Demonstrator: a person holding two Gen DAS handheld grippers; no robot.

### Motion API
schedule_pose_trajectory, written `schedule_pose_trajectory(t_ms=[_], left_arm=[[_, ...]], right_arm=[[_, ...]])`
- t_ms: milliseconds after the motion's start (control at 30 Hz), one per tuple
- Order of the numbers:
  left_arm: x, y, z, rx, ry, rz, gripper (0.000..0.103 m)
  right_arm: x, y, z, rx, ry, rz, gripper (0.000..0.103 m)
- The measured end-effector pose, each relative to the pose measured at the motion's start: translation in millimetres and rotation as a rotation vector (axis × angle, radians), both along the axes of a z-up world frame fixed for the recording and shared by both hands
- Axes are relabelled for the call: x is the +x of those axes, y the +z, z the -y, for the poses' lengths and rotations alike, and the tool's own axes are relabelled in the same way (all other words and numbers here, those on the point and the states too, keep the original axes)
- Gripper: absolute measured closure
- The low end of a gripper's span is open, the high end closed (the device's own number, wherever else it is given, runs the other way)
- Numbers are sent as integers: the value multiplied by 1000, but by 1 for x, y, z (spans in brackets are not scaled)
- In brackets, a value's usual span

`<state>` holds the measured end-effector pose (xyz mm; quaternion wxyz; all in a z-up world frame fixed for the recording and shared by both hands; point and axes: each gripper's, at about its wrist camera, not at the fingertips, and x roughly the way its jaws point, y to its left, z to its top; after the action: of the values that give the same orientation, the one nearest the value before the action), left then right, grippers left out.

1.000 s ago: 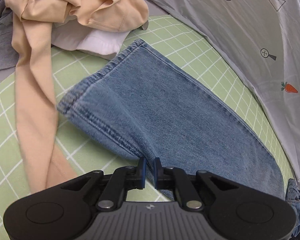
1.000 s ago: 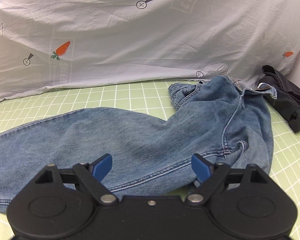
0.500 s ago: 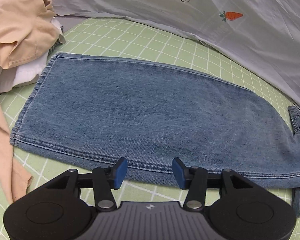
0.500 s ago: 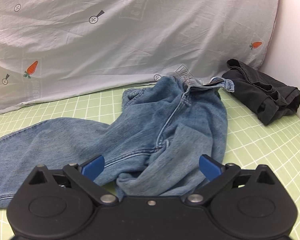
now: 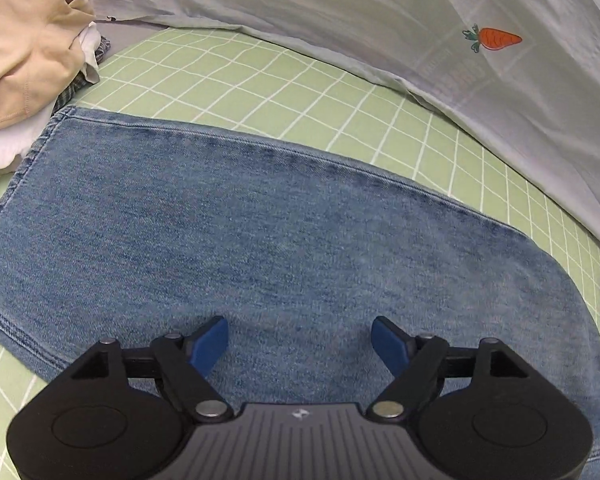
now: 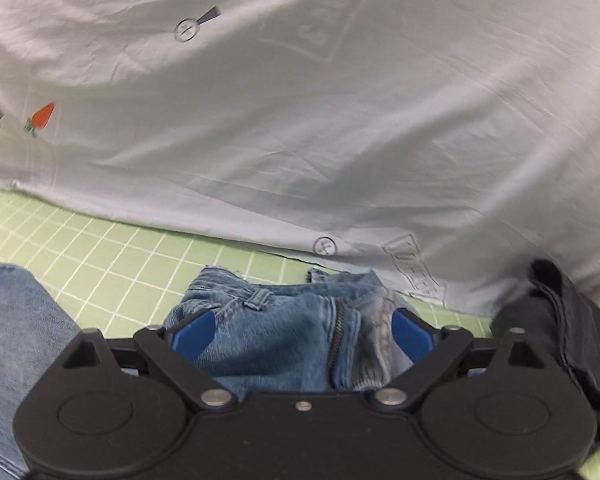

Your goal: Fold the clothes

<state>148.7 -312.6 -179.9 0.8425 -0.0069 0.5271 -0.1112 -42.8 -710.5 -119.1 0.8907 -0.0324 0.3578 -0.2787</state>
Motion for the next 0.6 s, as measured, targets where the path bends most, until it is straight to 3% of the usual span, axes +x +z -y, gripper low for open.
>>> schedule_pose_trajectory(t_ms=[133,300,400,600], left_arm=[[16,-1,15,58,-53,14,21],[25,-6,26,114,-104,39,21],[30,-7,34,138,-146,52,20],[40,-10,42,136,-167,64,15]], right_arm=[[19,-22,38,12,-41,-53,8],[-5,-23,89,142,-182,76,4],[-10,-18,104,175,-165,97,3],[5,-38,121,236,-105,17,3]])
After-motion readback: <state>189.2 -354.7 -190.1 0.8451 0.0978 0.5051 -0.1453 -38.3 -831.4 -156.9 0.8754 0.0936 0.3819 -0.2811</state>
